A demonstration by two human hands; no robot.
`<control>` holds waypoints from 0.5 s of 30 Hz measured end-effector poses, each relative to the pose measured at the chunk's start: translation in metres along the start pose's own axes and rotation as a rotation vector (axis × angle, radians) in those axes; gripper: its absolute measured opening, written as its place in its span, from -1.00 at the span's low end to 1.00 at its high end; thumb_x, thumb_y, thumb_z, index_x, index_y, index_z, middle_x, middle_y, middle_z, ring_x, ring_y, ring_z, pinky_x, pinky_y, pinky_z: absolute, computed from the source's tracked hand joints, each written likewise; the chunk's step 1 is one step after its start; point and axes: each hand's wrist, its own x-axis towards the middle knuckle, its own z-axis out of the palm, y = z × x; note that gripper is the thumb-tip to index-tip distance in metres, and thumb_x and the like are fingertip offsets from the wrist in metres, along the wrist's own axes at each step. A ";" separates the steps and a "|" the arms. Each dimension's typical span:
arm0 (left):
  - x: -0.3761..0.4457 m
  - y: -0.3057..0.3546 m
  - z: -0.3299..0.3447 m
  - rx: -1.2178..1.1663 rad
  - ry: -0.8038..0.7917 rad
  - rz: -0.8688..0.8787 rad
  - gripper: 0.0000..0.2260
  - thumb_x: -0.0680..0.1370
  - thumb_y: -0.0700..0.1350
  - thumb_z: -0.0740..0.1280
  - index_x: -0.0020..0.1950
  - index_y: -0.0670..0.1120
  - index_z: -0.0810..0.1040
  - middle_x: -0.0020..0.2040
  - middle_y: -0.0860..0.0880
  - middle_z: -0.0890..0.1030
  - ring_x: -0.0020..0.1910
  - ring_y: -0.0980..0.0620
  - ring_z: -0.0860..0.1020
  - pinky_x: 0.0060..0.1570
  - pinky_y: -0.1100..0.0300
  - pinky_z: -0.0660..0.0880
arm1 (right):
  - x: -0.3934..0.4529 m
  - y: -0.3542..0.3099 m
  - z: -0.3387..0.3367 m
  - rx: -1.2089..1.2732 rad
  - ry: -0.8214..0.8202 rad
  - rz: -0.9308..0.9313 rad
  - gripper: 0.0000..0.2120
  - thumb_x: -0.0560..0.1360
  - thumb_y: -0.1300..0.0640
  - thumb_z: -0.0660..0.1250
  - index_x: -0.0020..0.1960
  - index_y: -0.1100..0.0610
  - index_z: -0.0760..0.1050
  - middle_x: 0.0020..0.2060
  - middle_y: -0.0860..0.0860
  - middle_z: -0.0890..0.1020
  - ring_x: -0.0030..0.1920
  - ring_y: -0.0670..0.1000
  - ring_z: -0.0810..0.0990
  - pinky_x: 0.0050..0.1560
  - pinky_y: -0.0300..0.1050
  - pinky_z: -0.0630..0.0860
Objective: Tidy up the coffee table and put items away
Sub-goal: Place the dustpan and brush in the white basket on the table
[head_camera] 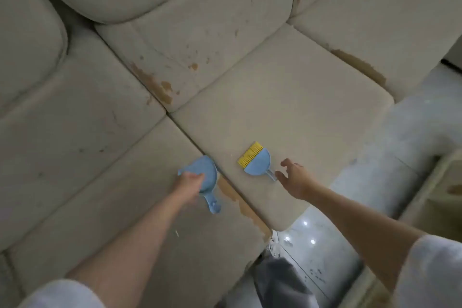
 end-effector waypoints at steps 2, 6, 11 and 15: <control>0.044 -0.013 0.024 -0.162 0.006 -0.207 -0.62 0.62 0.03 0.29 0.33 -0.18 0.45 0.20 -0.18 0.55 0.16 -0.21 0.58 0.07 -0.04 0.57 | 0.041 0.007 0.022 0.046 -0.001 0.045 -0.49 0.62 -0.11 0.19 0.42 0.21 0.31 0.24 0.21 0.55 0.28 0.21 0.50 0.14 -0.02 0.43; 0.108 -0.055 0.053 -0.407 0.097 -0.403 -0.52 0.65 0.04 0.25 0.50 -0.15 0.31 0.27 -0.07 0.45 0.22 -0.11 0.47 0.29 0.00 0.42 | 0.106 0.007 0.057 0.163 0.031 0.156 -0.46 0.57 -0.11 0.26 0.36 0.26 0.31 0.22 0.24 0.54 0.21 0.26 0.54 0.09 0.01 0.48; 0.128 -0.080 0.070 -0.676 0.092 -0.465 -0.58 0.65 -0.03 0.26 0.45 -0.19 0.37 0.36 -0.15 0.50 0.34 -0.18 0.50 0.23 -0.01 0.48 | 0.137 0.013 0.083 0.186 0.019 0.288 -0.55 0.46 -0.10 0.28 0.21 0.19 0.42 0.09 0.16 0.61 0.03 0.23 0.62 -0.08 -0.03 0.53; 0.135 -0.073 0.071 -0.748 0.102 -0.483 -0.69 0.66 -0.11 0.25 0.34 -0.25 0.45 0.19 -0.22 0.58 0.21 -0.22 0.58 0.21 -0.04 0.53 | 0.144 0.011 0.086 0.159 -0.006 0.305 -0.74 0.49 0.11 0.16 0.11 0.10 0.51 -0.14 0.08 0.64 -0.20 0.13 0.60 -0.40 -0.20 0.35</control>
